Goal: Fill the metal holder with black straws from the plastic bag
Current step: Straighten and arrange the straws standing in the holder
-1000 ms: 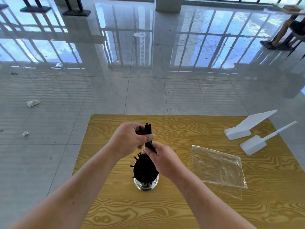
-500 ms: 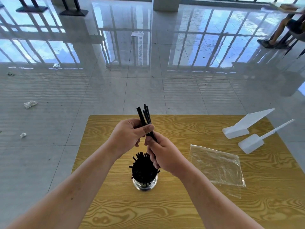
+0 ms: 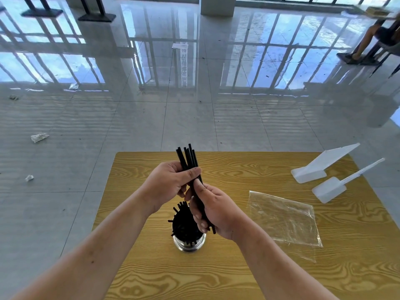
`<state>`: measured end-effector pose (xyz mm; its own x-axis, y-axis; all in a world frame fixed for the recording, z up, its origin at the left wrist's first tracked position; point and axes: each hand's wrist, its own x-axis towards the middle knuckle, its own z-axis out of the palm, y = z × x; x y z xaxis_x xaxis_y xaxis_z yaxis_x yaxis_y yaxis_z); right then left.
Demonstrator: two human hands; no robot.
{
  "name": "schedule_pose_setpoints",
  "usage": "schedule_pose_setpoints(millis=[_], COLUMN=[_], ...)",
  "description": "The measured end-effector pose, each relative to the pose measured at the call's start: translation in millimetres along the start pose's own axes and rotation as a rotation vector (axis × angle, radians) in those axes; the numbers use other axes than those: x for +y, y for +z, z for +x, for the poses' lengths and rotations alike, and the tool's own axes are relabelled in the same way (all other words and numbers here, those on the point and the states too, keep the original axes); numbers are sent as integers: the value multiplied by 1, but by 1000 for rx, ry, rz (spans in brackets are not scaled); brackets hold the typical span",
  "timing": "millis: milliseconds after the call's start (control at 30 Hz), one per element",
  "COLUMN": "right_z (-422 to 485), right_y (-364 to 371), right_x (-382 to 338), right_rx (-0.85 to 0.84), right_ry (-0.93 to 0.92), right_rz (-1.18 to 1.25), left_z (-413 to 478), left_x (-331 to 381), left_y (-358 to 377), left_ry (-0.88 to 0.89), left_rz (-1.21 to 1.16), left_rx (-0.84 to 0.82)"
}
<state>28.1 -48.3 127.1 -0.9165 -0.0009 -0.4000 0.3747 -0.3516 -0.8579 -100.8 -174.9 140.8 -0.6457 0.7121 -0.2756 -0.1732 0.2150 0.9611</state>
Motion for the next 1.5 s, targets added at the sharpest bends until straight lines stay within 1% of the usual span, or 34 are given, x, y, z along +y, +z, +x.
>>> schedule_pose_setpoints(millis=[233,400,500,633,733,800,867,900,967,1000,1067,1133,1167,1300,1500], right_z=[-3,-5,-7,-8,-9,-11,-13,-14,-14,-14,-15,-17,-18,-23,-36], right_y=[0,2,1,1,2,2,1,1,-2,-4,-9,-11,-11,-13,-6], right_x=[6,10,12,13,13,13,13,13,13,12,11,10,9,7,-5], right_rx=[-21,-47,-45,-21,28,39,48,64,115,137,140,92,63,9,-88], right_ry=[-6,-4,2,17,29,39,55,66,88,100,131,164,179,249,344], right_rz=[53,52,29,37,38,35,45,62,120,150,196,214,219,217,105], left_z=[-3,-4,-6,-7,-6,-6,-7,-8,-12,-15,-22,-28,-30,-30,-32], left_x=[-3,-8,-11,-15,-18,-18,-20,-22,-25,-25,-21,-18,-17,-18,-15], left_y=[-2,1,2,3,3,3,2,1,-2,-3,-4,-2,0,2,7], left_ry=[-34,-80,-93,-115,-94,-74,-25,30,179,240,318,360,375,465,510], left_rz=[13,-17,33,108,110,112,220,302,434,505,732,982,1059,1222,1438], left_rx=[-7,51,58,102,124,182,272,303,311,292,210,129,107,96,38])
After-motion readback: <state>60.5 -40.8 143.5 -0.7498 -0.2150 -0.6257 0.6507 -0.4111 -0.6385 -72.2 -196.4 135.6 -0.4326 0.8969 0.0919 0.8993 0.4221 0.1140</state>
